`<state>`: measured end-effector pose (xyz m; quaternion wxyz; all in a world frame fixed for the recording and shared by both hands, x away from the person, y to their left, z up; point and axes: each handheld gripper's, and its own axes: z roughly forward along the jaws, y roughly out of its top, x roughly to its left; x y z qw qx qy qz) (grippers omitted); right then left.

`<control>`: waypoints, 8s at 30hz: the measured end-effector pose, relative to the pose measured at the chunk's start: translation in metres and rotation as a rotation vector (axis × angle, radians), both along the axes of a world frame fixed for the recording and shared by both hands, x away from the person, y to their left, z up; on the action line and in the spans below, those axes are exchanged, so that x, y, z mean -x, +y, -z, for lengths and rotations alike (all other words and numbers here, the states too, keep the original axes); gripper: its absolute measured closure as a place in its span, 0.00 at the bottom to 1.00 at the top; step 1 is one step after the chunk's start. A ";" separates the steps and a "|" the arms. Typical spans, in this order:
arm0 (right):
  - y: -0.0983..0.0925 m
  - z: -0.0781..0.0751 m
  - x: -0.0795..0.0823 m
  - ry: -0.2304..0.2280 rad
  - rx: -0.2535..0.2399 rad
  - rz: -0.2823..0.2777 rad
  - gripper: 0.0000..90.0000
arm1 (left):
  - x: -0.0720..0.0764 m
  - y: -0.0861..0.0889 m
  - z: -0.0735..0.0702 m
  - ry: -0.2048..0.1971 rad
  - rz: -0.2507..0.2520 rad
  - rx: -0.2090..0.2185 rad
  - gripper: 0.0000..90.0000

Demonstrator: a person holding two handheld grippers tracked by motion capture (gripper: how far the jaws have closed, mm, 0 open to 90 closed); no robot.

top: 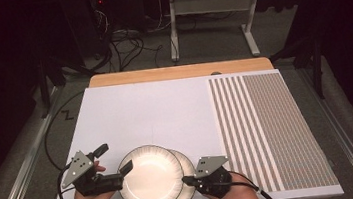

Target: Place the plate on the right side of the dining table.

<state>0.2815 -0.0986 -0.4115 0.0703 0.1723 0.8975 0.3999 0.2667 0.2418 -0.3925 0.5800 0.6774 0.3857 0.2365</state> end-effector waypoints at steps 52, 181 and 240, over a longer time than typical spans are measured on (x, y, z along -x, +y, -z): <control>0.011 0.002 -0.006 -0.023 0.025 -0.015 1.00 | -0.014 0.000 -0.016 0.217 0.022 -0.056 0.01; 0.013 0.000 -0.004 -0.045 0.045 -0.016 1.00 | -0.044 0.008 0.018 1.015 0.248 0.105 0.74; -0.035 -0.017 -0.014 -0.088 -0.099 0.180 0.75 | -0.033 0.021 0.010 0.753 0.231 0.193 0.85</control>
